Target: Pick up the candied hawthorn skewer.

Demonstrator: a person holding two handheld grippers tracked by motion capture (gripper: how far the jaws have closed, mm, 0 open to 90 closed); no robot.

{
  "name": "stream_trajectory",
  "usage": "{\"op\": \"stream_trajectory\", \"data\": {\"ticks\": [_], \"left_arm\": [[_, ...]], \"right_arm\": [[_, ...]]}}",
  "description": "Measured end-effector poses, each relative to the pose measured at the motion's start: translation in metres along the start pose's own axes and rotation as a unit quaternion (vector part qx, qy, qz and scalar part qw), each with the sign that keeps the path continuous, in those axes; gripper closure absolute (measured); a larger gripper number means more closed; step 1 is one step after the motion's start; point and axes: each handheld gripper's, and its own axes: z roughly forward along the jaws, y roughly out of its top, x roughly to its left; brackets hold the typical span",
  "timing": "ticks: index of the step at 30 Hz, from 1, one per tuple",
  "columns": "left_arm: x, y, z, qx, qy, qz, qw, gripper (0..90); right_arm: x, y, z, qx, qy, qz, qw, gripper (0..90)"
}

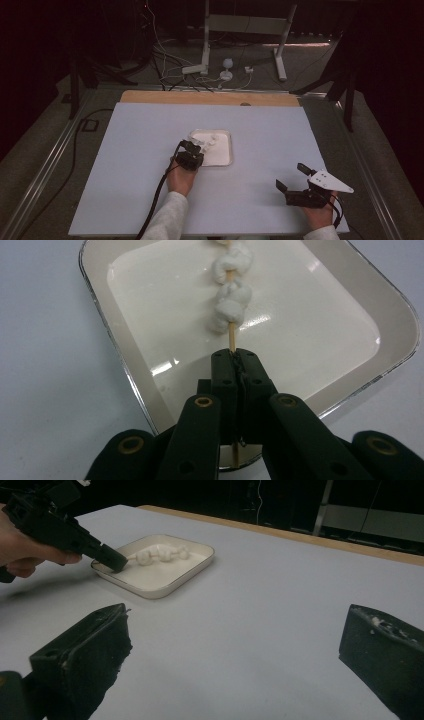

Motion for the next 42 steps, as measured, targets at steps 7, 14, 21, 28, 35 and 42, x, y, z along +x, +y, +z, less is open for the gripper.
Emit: {"op": "stream_trajectory", "data": {"ticks": [7,14,21,28,35,42], "left_arm": [[0.005,-0.002,-0.004,-0.002,-0.019,-0.011,0.9998,89.6],[0.008,-0.005,-0.014,-0.025,-0.034,-0.013,0.999,89.6],[0.017,-0.01,-0.028,-0.056,-0.053,-0.023,0.9968,89.5],[0.029,-0.028,-0.051,-0.094,-0.064,-0.037,0.9928,89.5],[0.037,-0.039,-0.069,-0.123,-0.071,-0.033,0.9893,89.5],[0.043,-0.052,-0.085,-0.152,-0.083,-0.012,0.9849,89.5]], "right_arm": [[0.0,0.0,-0.001,0.0,-0.001,0.001,1.0,0.0],[0.0,0.0,0.0,0.001,-0.002,0.002,1.0,0.0],[-0.001,-0.001,0.0,0.003,-0.006,0.004,1.0,0.0],[-0.005,-0.001,-0.002,0.002,-0.015,0.014,0.9998,0.0],[-0.004,0.001,-0.002,-0.002,-0.016,0.022,0.9996,0.0],[-0.005,0.011,0.001,0.007,-0.014,0.023,0.9996,0.0]]}}
